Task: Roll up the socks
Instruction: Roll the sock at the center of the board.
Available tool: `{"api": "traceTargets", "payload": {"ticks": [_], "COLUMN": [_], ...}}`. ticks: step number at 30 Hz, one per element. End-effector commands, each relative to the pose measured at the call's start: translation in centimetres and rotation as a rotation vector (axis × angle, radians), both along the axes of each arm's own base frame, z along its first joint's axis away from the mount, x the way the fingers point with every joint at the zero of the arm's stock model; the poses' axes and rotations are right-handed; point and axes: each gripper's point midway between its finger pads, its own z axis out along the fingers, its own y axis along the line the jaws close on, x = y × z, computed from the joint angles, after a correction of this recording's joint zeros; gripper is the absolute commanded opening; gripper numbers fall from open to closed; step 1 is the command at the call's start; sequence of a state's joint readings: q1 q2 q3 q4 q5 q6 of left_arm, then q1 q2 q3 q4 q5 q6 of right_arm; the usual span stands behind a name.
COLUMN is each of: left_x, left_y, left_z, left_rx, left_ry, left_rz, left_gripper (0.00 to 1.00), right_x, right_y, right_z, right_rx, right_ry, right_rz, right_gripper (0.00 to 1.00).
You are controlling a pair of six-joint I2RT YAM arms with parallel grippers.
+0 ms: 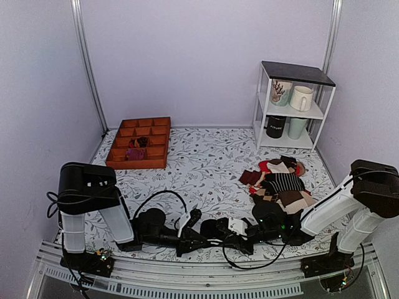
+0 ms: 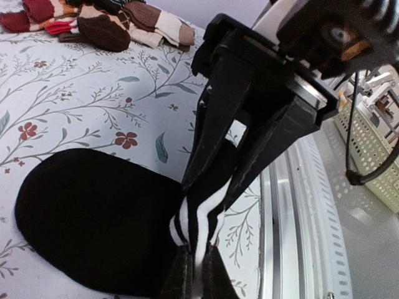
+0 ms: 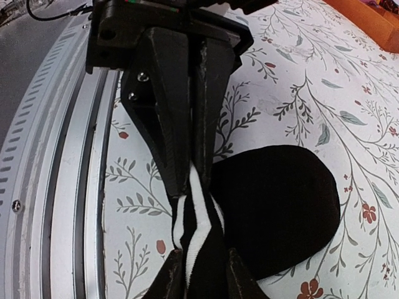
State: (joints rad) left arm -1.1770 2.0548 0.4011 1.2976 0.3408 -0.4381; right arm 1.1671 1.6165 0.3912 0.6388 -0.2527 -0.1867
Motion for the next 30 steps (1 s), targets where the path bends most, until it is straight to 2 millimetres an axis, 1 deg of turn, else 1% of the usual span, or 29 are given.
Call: {"api": "traceTargets", "payload": {"ticks": [1,2,4,5,7,8,9,12,13,15,16,17,18,22,25,27,30], "left_x": [-4.4,-4.1,-3.2,-2.7,-1.4,-0.9,-0.3,0.8,1.1,1.2,1.2,1.0,0.8,-0.2,-0.4,-0.3,0.2], "left_y": [9.2,9.1,8.9,8.9,9.0,9.0,8.7,9.0,9.0,9.3,9.5,9.4,9.3,7.9,6.3,5.5,5.0], "left_z": [-13.3,-13.1,-12.4,-11.9,-10.5,-9.6,-8.2,-5.4,-3.9,-2.3,-1.8,-1.2,-0.7,1.5,3.4,4.3,4.7], "left_rx": [0.565,0.559,0.544,0.534,0.513,0.497,0.468,0.43,0.403,0.373,0.365,0.351,0.338,0.284,0.231,0.208,0.208], "left_ry": [0.292,0.276,0.225,0.191,0.11,0.066,0.023,-0.101,-0.138,-0.192,-0.217,-0.243,-0.272,-0.417,-0.514,-0.574,-0.66], "left_rz": [0.01,0.021,0.049,0.066,0.107,0.12,0.135,0.167,0.184,0.194,0.199,0.194,0.191,0.143,0.116,0.099,0.096], "left_gripper": [0.0,0.0,0.06,0.09,0.11,0.11,0.11,0.11,0.12,0.18,0.28,0.35,0.38,0.38,0.39,0.41,0.45], "right_x": [-0.7,-0.9,-1.6,-1.9,-2.5,-2.7,-3.0,-3.4,-3.3,-3.1,-3.0,-2.9,-2.8,-2.9,-2.8,-2.8,-2.8], "right_y": [0.7,0.5,0.3,0.2,-0.2,-0.4,-0.5,-0.3,-0.3,-0.3,-0.3,-0.4,-0.4,-0.6,-0.9,-1.1,-1.4], "right_z": [-1.1,-1.8,-2.8,-3.2,-4.4,-4.9,-5.3,-5.6,-5.5,-5.2,-5.0,-5.1,-5.2,-6.1,-7.0,-7.4,-7.7], "right_rx": [-0.062,-0.098,-0.14,-0.159,-0.204,-0.23,-0.252,-0.284,-0.284,-0.271,-0.266,-0.271,-0.282,-0.342,-0.393,-0.414,-0.43], "right_ry": [0.094,0.124,0.19,0.215,0.278,0.308,0.332,0.393,0.406,0.472,0.501,0.532,0.564,0.662,0.737,0.763,0.781], "right_rz": [0.006,0.005,0.011,0.013,0.015,0.01,0.013,0.015,0.017,-0.006,-0.01,-0.014,-0.022,-0.03,-0.059,-0.074,-0.093], "right_gripper": [0.19,0.19,0.18,0.18,0.18,0.18,0.18,0.18,0.18,0.18,0.18,0.18,0.18,0.18,0.18,0.18,0.18]}}
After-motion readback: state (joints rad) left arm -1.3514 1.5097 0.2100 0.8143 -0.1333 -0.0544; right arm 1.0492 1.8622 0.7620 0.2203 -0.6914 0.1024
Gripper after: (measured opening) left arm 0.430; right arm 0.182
